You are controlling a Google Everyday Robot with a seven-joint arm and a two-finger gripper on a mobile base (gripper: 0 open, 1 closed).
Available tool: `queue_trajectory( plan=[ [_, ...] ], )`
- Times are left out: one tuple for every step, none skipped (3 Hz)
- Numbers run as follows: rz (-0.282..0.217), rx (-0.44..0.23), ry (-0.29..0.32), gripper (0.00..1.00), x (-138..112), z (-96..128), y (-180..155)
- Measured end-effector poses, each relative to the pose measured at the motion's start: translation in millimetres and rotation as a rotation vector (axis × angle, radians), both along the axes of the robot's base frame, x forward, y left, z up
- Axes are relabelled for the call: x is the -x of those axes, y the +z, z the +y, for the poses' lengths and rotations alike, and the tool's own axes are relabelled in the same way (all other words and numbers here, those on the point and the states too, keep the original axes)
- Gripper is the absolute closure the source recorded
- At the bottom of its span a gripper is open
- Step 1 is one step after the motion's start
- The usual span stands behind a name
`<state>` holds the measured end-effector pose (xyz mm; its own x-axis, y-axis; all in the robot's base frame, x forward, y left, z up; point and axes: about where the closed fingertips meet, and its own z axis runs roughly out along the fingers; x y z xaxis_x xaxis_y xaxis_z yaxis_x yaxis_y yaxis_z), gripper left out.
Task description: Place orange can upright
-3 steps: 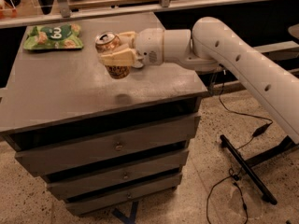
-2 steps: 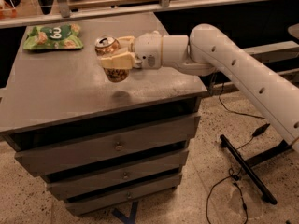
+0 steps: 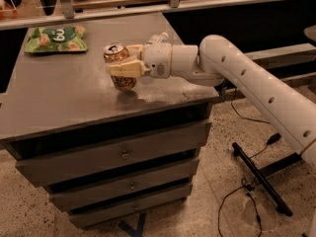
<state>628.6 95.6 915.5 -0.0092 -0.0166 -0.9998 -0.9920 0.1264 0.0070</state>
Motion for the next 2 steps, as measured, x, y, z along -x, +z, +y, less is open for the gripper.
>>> queue_trajectory(
  plan=[
    [0.016,-0.018,0.005,1.0,-3.1,-0.2,-7.1],
    [0.037,-0.039,0.004,0.84,-5.4,-1.7,-11.3]
  ],
)
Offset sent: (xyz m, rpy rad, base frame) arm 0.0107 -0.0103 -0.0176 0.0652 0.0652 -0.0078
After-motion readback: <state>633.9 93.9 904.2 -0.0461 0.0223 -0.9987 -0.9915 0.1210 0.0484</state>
